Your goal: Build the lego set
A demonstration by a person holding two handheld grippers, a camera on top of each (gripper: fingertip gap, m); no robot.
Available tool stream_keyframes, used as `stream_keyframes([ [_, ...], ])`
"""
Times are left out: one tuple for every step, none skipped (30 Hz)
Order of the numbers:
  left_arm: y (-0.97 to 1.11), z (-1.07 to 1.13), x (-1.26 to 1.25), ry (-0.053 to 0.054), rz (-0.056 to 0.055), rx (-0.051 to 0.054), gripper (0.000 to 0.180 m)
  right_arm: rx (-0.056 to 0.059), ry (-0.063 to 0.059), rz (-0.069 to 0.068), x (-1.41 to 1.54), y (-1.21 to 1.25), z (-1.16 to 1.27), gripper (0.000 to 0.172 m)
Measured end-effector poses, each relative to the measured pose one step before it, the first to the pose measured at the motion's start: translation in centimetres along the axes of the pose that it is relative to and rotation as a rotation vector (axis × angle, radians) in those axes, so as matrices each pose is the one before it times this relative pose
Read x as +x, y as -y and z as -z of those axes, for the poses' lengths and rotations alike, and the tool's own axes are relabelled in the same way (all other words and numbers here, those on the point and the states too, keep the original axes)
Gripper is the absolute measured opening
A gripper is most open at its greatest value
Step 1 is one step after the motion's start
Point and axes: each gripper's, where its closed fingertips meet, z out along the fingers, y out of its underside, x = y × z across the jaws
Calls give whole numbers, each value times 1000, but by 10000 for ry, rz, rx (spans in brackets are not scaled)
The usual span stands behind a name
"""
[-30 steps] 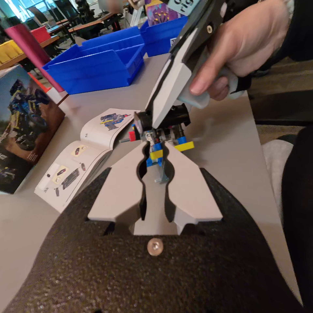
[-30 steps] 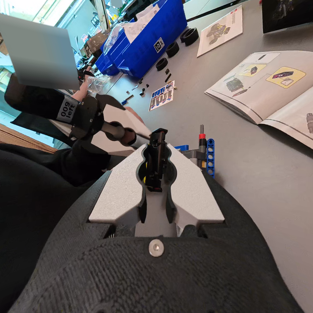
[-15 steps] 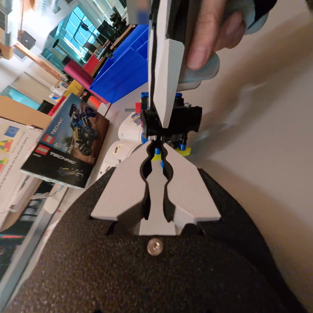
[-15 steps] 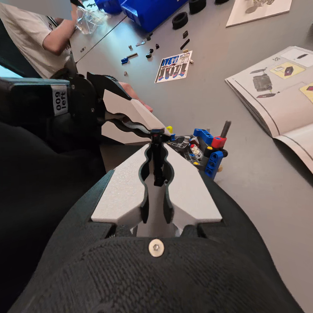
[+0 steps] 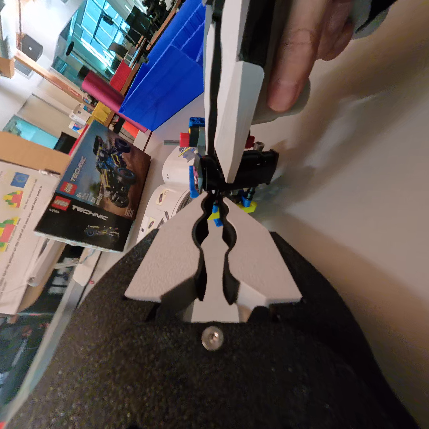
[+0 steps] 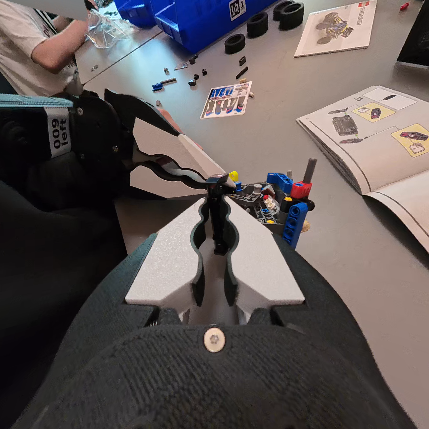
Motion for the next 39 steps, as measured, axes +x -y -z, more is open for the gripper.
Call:
stream_keyframes([
  [-56,10,-343,-11,483,47,1,-65,-13,-191,104,401,-57,7],
  [40,60,-376,-127,764,191,2,-87,20,-136,88,593,-35,7],
  [149,104,-265,-335,1019,299,1,-102,19,-23,87,721,1,7],
  [218,132,-390,-276,1190,306,2,-181,-103,150,198,617,3,9],
  [52,104,-599,-21,1033,196,2,-97,-247,319,289,632,50,11],
  [-369,21,-529,29,627,-55,2,-49,-295,322,199,510,108,17],
  [-338,41,-414,26,440,-25,2,-89,-343,194,94,268,142,26],
  [34,184,-345,37,355,66,2,-30,-304,227,-136,108,177,32],
  [-96,134,-327,60,160,-22,2,99,-382,315,-134,-15,194,33],
  [-285,58,-418,92,74,-146,2,217,-492,310,41,-137,220,32],
  [-191,42,-303,-24,120,-91,2,234,-472,152,170,-363,213,28],
  [-265,36,-197,-164,206,-151,3,205,-172,-125,-24,-590,124,24],
  [-247,87,-376,-69,270,-116,3,182,120,-397,-147,-720,-1,24],
  [-235,140,-450,-50,268,-103,3,119,80,-529,275,-855,-70,25],
  [-301,130,-261,-227,251,-157,3,69,-118,-415,890,-857,-138,26],
  [-209,178,-394,-214,298,-131,3,-53,-216,-230,1196,-877,-175,28],
  [-82,186,-409,-220,166,-46,3,-166,-231,-109,1248,-767,-237,31],
  [-150,147,-164,-366,2,-110,3,-75,-87,84,1005,-296,-284,37],
  [-91,196,-56,-403,-102,-93,4,292,231,425,464,527,-311,43],
  [2,233,50,-419,-248,3,4,602,647,781,-189,1119,-317,49],
  [-177,197,1,-359,-258,-79,4,621,788,833,-329,1125,-320,57],
  [-112,197,72,-429,-214,-41,4,422,767,621,-213,872,-427,70],
  [-13,168,151,-503,-175,43,4,287,901,397,-306,832,-534,71],
  [-78,133,-53,-388,-34,-5,4,254,885,117,-188,836,-636,69],
  [-24,75,-102,-317,-105,25,4,275,806,-187,2,695,-755,72],
  [9,54,-156,-214,-136,56,4,191,804,-361,-10,393,-839,75],
  [-100,63,-187,-173,33,-66,4,64,665,-341,64,107,-856,77],
  [-39,69,-190,-114,13,-33,4,-142,410,-196,224,-315,-823,81],
  [26,61,-211,-34,-29,23,4,-208,257,51,244,-397,-692,87],
  [-97,65,-216,-24,55,-52,4,-262,188,34,111,-323,-459,86],
  [-210,112,-129,-89,44,-118,4,-239,249,24,-152,-252,-282,86],
  [-187,111,-15,-154,-21,-92,4,-174,131,145,-100,-173,-210,86],
  [-67,101,38,-159,-117,-32,4,-173,-43,115,203,-169,-183,89],
  [-36,99,-74,-78,-198,-18,4,-129,-62,-21,268,-135,-111,95],
  [-1,77,-103,-89,-143,-2,4,-53,180,-184,-12,-59,-66,94],
  [-31,32,-133,-126,3,-23,4,-78,230,-283,10,-76,-123,94],
  [-42,18,-252,-109,211,-36,4,-64,143,-224,105,-47,-131,96],
  [-52,-12,-457,11,355,-46,4,58,124,-57,-1,153,-83,91],
  [-91,-58,-473,87,266,-78,4,89,-86,2,146,192,-110,86],
])
